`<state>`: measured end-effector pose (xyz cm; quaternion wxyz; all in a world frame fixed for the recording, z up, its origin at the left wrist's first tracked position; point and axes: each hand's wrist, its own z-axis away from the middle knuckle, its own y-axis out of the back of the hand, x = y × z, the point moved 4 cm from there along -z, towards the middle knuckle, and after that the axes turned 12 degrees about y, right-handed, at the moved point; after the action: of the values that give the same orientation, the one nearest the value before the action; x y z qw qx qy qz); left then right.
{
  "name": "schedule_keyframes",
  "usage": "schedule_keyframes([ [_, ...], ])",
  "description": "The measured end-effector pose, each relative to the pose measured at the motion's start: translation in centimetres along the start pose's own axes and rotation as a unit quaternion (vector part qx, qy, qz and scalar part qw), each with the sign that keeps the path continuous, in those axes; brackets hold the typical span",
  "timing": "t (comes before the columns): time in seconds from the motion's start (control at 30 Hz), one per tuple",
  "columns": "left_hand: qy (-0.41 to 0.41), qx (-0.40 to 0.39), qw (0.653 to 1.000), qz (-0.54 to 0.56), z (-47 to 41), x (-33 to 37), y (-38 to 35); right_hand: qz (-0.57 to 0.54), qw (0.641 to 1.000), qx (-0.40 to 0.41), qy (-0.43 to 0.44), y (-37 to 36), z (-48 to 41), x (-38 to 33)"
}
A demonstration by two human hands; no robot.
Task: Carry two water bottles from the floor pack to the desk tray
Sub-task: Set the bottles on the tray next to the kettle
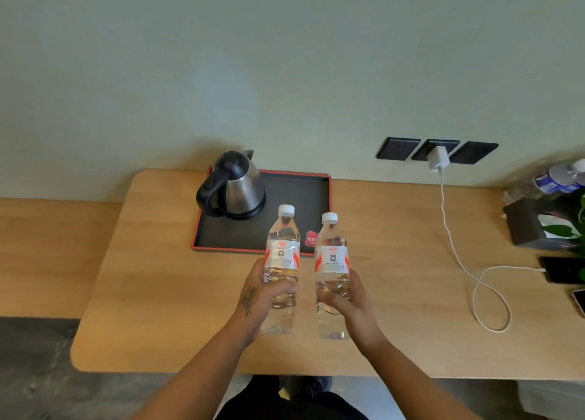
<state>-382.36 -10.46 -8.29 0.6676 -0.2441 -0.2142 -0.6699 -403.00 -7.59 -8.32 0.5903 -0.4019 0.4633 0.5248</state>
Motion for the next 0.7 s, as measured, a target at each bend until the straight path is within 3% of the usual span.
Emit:
schedule_keyframes([
  [0.4, 0.017, -0.027, 0.999, -0.036, -4.5, 2.6, 1.3, -0.025, 0.999, 0.038, -0.024, -2.6, -2.7, 1.1],
  [0.7, -0.004, -0.023, 0.999, -0.022, -8.6, 5.5, 0.1, 0.005, 1.000, -0.015, -0.005, -0.8, -9.1, 1.4],
])
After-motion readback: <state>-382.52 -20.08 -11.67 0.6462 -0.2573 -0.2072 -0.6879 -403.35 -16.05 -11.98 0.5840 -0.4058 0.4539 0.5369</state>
